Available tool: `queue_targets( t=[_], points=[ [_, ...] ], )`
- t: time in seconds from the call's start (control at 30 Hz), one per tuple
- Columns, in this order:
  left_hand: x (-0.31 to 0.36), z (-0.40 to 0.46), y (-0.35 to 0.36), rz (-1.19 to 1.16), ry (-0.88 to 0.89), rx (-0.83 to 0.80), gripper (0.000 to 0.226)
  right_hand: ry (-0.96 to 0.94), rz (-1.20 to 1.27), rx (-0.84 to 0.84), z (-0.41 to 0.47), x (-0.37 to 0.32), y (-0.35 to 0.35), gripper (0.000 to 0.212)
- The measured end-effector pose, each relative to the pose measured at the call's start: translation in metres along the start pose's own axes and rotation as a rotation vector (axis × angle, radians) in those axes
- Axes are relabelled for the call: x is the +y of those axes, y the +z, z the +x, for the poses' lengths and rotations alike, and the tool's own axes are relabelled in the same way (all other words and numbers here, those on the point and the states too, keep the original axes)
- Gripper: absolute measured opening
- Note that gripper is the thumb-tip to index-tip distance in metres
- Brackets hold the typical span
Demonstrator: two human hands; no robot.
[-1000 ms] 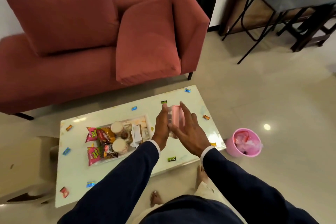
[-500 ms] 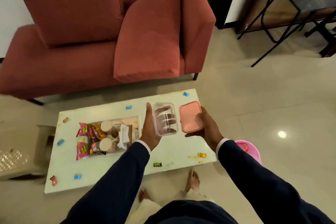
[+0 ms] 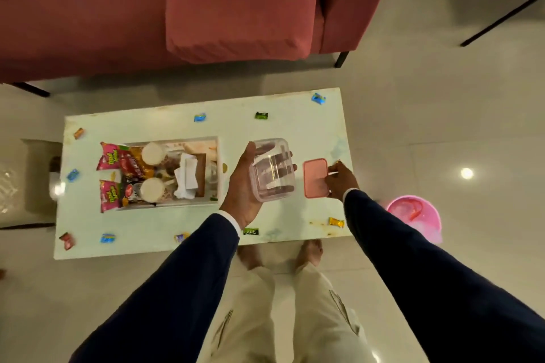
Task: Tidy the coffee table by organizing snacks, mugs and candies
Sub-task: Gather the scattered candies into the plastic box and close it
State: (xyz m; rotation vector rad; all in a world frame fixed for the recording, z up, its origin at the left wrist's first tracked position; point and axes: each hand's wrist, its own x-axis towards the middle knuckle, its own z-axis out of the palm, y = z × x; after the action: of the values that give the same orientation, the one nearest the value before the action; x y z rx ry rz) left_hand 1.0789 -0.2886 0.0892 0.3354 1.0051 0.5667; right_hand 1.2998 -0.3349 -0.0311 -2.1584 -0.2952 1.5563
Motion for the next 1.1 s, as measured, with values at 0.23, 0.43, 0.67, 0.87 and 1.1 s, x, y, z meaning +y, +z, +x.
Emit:
queue_targets(
  t=[0.23,0.43,0.67,0.87,1.1],
  points=[
    [-0.052,0.07,-0.06,0.072,-0.04,0.018,0.056,-0.046,-0.219,0.075,0.098,0.036,0.036,0.036],
    [-0.08,0.09,-0.086,0.19,-0.089,0.059,0.081,-0.068,-0.223,0.102,0.115,0.063,0.029,0.042],
    [-0.097,0.1,-0.081,0.265,-0.177,0.151,0.073,-0.204,-0.099,-0.145,0.039,0.064,0.016,0.043],
    [-0.11,0.112,-0.088,0.498,-0.225,0.091,0.076,-0.171,-0.194,-0.473,0.027,0.06,0.051,0.044],
    [-0.123,0.137,-0.117,1.002,-0.07,0.318,0.053,-0.139,-0.327,-0.197,0.076,0.055,0.087,0.044]
  ],
)
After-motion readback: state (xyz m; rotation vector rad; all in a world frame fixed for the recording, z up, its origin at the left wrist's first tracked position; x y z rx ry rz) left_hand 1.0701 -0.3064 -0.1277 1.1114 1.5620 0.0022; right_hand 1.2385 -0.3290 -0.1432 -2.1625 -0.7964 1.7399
